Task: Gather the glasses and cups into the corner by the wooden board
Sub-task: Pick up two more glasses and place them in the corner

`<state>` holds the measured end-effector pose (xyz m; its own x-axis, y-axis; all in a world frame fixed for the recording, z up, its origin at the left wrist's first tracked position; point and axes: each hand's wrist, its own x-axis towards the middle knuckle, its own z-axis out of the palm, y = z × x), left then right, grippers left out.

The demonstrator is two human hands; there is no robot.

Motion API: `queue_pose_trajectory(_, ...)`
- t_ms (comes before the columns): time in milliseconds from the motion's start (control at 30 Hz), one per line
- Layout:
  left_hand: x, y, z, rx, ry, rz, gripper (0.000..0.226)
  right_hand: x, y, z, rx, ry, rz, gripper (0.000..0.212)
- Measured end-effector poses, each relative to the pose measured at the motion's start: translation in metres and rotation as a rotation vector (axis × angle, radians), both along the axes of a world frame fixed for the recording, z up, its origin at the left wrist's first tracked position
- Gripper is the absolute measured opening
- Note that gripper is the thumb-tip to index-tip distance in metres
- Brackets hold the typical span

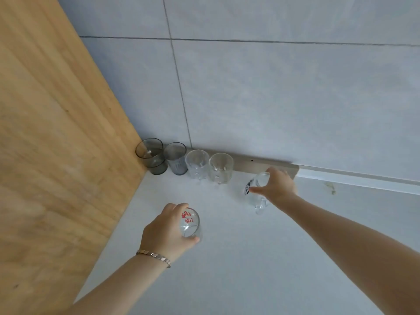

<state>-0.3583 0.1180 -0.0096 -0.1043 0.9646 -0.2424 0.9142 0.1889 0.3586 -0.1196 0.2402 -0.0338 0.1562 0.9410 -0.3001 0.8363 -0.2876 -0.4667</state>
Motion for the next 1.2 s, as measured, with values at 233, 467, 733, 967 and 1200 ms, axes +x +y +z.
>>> queue_pose_trajectory(233, -0.040, 0.013, -0.012, -0.003, -0.024, 0.044, 0.070, -0.036, 0.050, -0.010, -0.006, -0.097, -0.071, 0.072)
queue_pose_trajectory(467, -0.048, 0.022, -0.025, -0.029, -0.055, 0.051, 0.071, -0.044, 0.041, -0.027, -0.080, 0.148, -0.175, 0.079)
queue_pose_trajectory(733, -0.050, 0.023, -0.029, -0.019, -0.080, 0.058, 0.071, -0.052, 0.035, -0.041, -0.088, 0.355, -0.339, 0.065)
queue_pose_trajectory(967, -0.088, 0.064, -0.026, -0.034, 0.033, 0.056, 0.070, -0.053, 0.000, -0.024, -0.277, -0.036, 0.005, 0.055)
queue_pose_trajectory(1200, -0.125, 0.137, -0.023, -0.072, 0.342, 0.082, 0.064, -0.064, -0.025, -0.028, -0.270, -0.031, 0.197, 0.036)
